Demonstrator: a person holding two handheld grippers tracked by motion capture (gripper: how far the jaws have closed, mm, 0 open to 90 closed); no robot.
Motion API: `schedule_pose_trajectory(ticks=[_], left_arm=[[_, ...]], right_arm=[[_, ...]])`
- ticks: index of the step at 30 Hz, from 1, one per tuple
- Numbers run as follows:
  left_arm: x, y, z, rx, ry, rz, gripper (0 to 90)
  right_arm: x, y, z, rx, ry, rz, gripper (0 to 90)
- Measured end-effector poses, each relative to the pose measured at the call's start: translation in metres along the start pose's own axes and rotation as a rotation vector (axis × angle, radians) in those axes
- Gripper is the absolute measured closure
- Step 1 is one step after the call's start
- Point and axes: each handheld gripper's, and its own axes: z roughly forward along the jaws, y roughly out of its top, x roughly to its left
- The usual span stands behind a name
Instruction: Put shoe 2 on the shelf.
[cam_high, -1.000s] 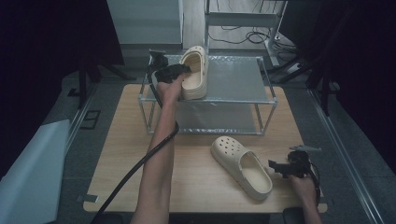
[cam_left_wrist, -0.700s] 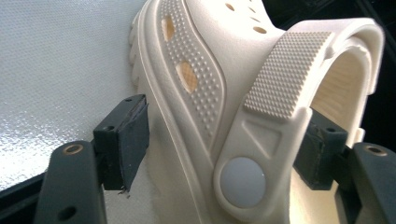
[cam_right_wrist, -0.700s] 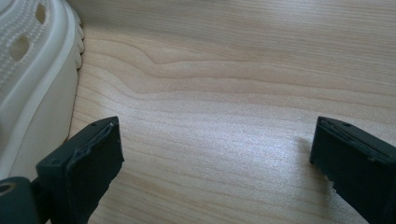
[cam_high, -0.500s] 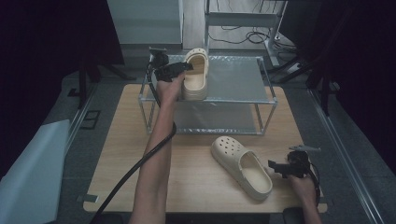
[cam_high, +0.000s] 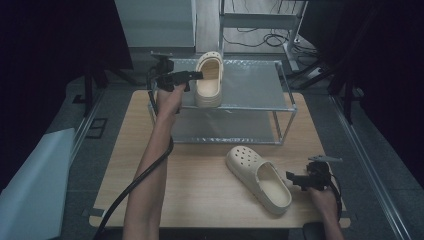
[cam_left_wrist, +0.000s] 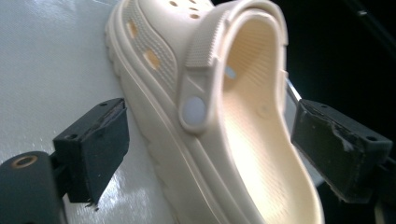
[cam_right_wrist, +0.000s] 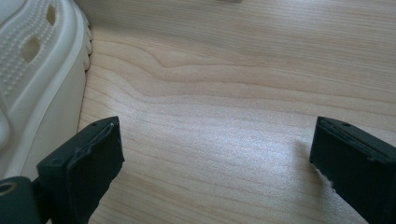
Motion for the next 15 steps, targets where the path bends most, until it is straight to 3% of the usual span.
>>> schedule_pose_trajectory(ticks=[5,15], left_arm=[[-0.004,-0.007,-0.009,0.025,-0.069,0.030,4.1],[-0.011,-0.031,-0.022,0.050,-0.128,0.074,0.0]], right_arm=[[0.001,0.000,0.000,0.002,-0.001,0.000,2.5],[0.002,0.000,0.001,-0.004,0.002,-0.002,2.5]])
